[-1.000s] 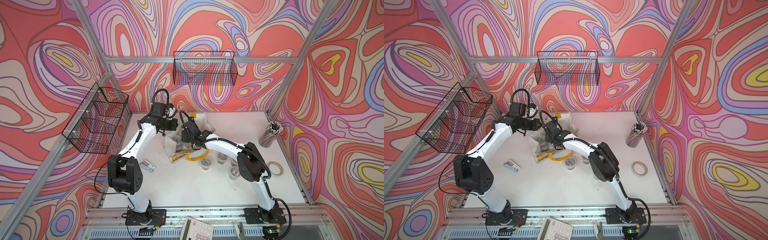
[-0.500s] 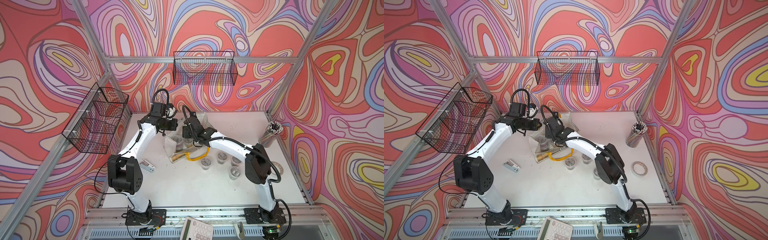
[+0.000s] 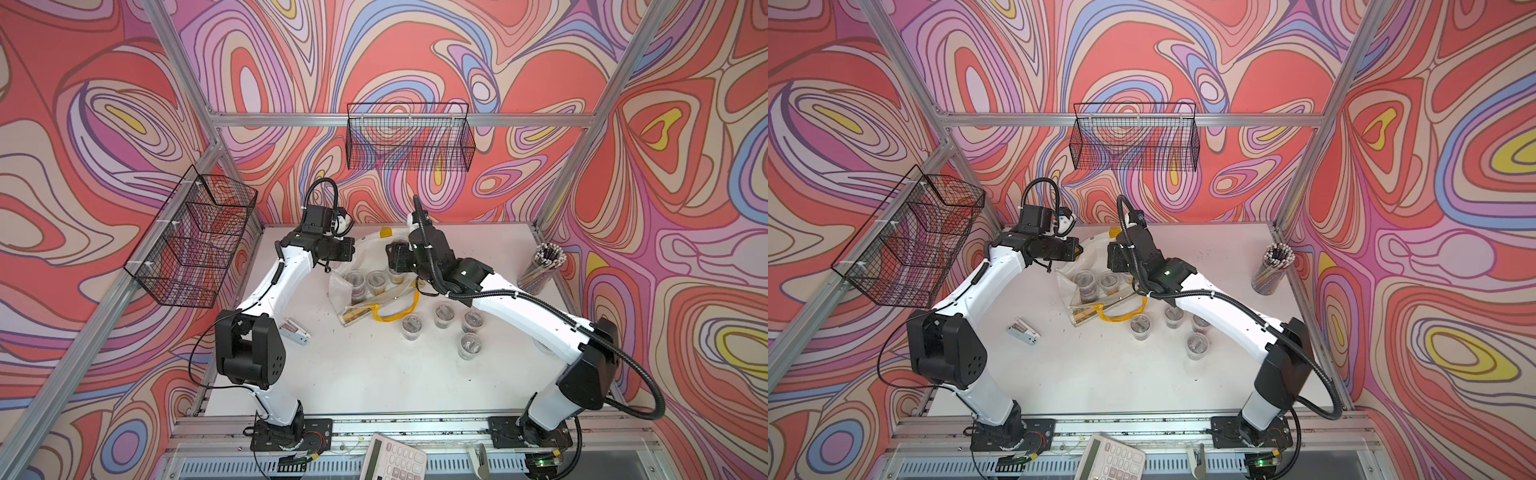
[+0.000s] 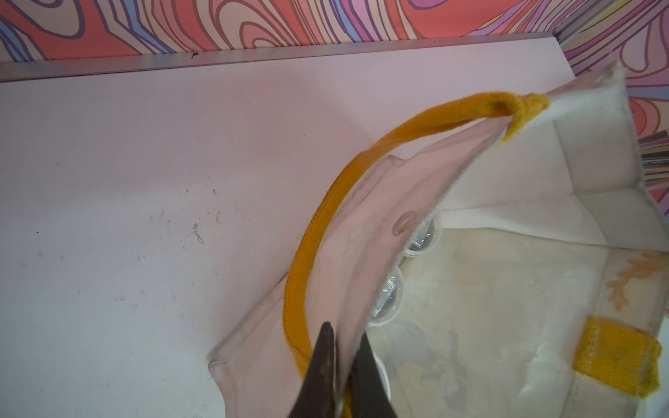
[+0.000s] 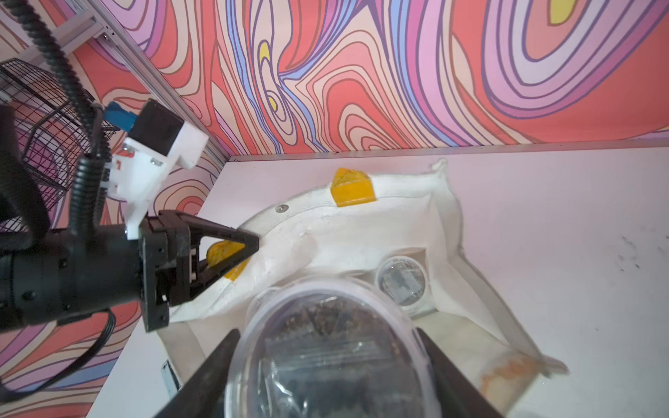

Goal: Take out the seed jars from the canvas bag
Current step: Place the seed jar at the center of the board.

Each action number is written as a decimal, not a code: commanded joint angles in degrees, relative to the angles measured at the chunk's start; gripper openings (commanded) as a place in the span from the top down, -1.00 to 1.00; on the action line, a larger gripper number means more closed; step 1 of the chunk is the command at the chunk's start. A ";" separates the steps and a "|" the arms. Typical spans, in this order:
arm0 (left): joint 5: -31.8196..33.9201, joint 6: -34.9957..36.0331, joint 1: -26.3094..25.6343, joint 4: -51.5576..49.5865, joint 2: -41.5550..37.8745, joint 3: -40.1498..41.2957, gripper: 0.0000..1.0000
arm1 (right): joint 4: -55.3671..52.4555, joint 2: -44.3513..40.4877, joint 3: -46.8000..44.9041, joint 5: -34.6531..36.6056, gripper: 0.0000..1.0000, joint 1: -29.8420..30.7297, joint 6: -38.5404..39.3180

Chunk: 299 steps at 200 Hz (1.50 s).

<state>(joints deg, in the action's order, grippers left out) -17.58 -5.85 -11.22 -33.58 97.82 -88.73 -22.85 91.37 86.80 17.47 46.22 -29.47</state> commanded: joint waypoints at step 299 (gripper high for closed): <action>1.13 0.35 -0.18 0.71 -1.58 0.86 1.00 | 9.40 -23.37 -53.84 4.33 -0.15 7.85 -19.63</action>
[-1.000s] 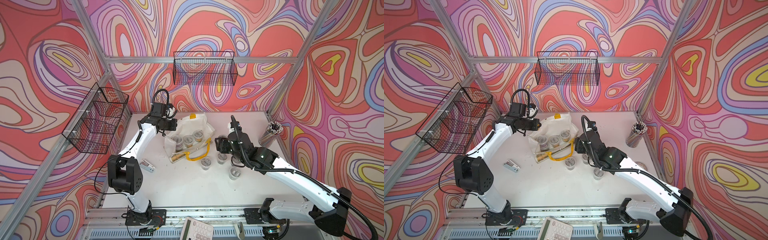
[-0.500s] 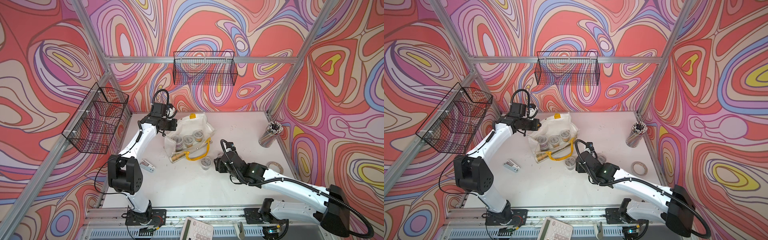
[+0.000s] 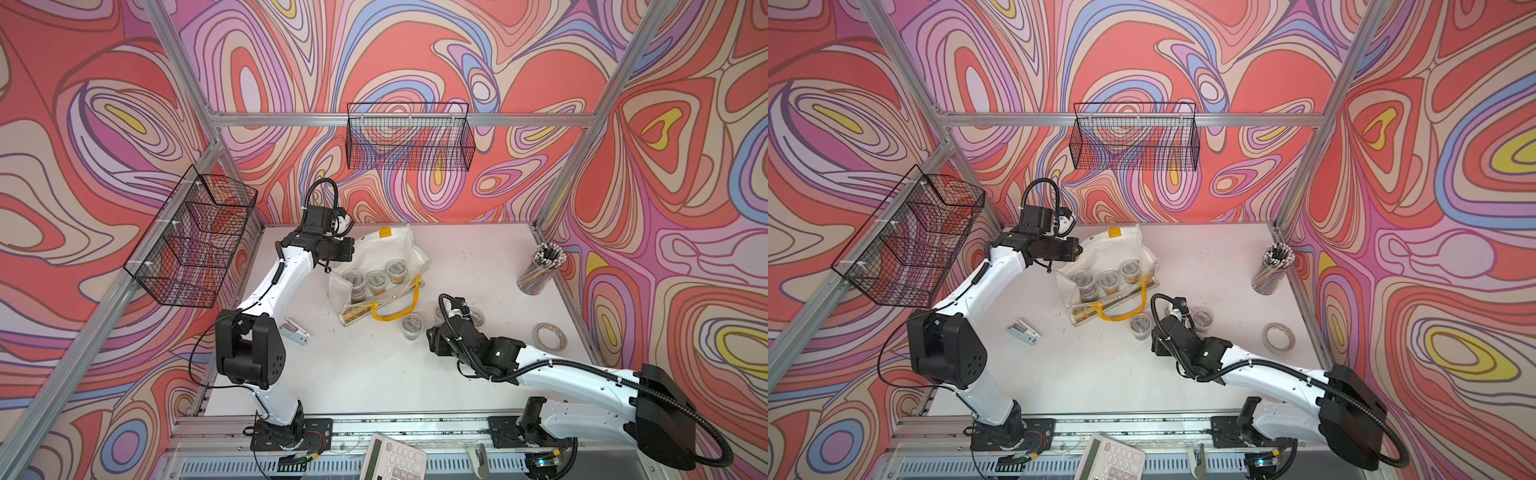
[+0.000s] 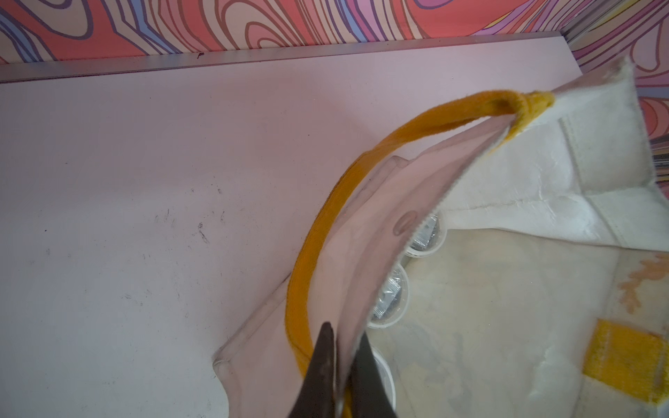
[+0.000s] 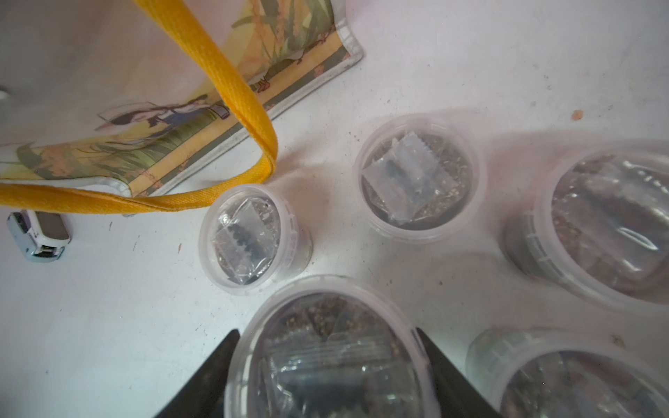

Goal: Take out the seed jars from the canvas bag
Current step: Place the seed jar at the center of the board.

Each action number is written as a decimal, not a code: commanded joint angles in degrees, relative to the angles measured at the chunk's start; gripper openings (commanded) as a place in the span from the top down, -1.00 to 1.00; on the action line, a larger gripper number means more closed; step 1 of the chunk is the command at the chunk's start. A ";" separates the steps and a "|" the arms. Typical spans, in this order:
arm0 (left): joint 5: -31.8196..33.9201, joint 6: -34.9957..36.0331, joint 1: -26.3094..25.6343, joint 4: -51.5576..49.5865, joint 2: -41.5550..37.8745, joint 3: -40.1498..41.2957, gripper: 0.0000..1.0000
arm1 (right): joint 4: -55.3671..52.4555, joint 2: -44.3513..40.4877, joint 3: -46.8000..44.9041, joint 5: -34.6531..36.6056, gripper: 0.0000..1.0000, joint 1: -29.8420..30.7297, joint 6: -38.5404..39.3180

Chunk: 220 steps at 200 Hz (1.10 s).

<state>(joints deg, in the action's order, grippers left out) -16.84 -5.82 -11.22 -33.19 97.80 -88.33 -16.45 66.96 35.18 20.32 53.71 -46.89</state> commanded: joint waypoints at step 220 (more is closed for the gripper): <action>0.71 0.37 -0.20 0.26 -1.83 0.45 1.00 | -3.54 -1.76 5.64 5.03 -0.85 0.38 3.74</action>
<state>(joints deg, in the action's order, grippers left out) -16.45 -5.82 -11.22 -33.19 97.78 -88.33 -16.45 67.77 36.40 23.05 53.76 -45.87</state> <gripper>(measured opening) 0.076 0.914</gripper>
